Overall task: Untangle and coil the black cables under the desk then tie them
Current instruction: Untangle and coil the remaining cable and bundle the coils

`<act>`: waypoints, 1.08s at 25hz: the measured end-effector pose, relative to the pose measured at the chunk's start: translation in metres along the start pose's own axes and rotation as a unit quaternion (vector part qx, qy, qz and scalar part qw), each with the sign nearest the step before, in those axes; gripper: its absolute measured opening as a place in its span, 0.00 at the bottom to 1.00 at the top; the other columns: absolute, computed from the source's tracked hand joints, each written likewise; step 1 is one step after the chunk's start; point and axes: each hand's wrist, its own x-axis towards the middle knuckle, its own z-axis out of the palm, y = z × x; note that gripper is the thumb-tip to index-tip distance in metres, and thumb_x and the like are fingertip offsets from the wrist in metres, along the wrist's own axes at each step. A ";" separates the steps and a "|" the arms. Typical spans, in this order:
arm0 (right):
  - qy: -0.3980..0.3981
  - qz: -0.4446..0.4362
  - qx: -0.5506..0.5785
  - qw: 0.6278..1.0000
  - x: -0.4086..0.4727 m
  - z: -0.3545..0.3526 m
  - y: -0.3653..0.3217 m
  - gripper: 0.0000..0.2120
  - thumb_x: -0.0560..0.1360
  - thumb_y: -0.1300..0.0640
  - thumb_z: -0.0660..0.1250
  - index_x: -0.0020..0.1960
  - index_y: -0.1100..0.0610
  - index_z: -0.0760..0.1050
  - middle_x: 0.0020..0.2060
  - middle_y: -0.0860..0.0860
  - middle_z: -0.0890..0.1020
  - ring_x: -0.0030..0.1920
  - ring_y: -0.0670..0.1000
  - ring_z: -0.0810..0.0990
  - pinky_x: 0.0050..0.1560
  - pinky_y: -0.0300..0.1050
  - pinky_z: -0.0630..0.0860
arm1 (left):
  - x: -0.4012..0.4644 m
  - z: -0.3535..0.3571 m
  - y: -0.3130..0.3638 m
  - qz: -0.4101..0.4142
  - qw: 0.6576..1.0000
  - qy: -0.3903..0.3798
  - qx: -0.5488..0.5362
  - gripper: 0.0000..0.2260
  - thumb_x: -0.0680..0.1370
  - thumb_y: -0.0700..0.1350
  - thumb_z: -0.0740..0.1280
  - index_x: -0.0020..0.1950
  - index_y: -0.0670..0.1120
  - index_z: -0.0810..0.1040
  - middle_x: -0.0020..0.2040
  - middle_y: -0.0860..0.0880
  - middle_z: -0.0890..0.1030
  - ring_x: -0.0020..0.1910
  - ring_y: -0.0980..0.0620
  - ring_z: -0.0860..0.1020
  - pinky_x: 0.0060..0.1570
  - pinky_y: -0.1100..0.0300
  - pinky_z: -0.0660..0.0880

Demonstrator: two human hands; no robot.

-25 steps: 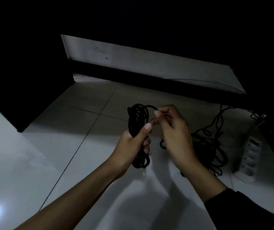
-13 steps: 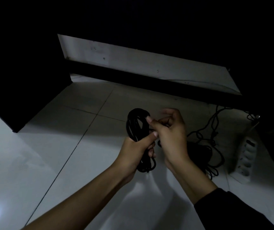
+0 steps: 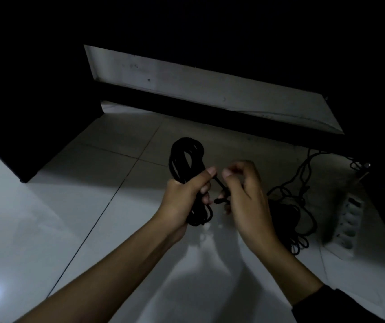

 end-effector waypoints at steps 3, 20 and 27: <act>-0.065 0.027 -0.010 0.997 -0.008 -0.007 0.010 0.06 0.72 0.46 0.56 0.43 0.42 0.72 0.42 0.47 0.78 0.44 0.49 0.78 0.45 0.56 0.76 | 0.004 -0.007 0.005 0.015 0.999 0.035 0.009 0.07 0.76 0.45 0.70 0.47 0.41 0.78 0.29 0.50 0.75 0.29 0.54 0.73 0.36 0.60 0.73; -0.235 -0.152 -0.291 0.915 -0.007 -0.057 0.033 0.12 0.79 0.43 0.57 0.46 0.51 0.72 0.38 0.43 0.75 0.40 0.42 0.74 0.40 0.38 0.70 | 0.014 -0.017 0.019 -0.059 0.997 -0.003 -0.039 0.08 0.81 0.44 0.63 0.42 0.45 0.70 0.25 0.52 0.66 0.21 0.55 0.66 0.25 0.61 0.70; -0.270 -0.266 -0.409 0.830 0.008 -0.056 0.019 0.09 0.78 0.49 0.51 0.49 0.47 0.70 0.39 0.42 0.67 0.35 0.44 0.68 0.32 0.44 0.67 | 0.008 -0.018 0.011 -0.096 0.971 -0.106 0.190 0.10 0.79 0.48 0.65 0.44 0.41 0.79 0.38 0.48 0.81 0.34 0.53 0.79 0.38 0.62 0.78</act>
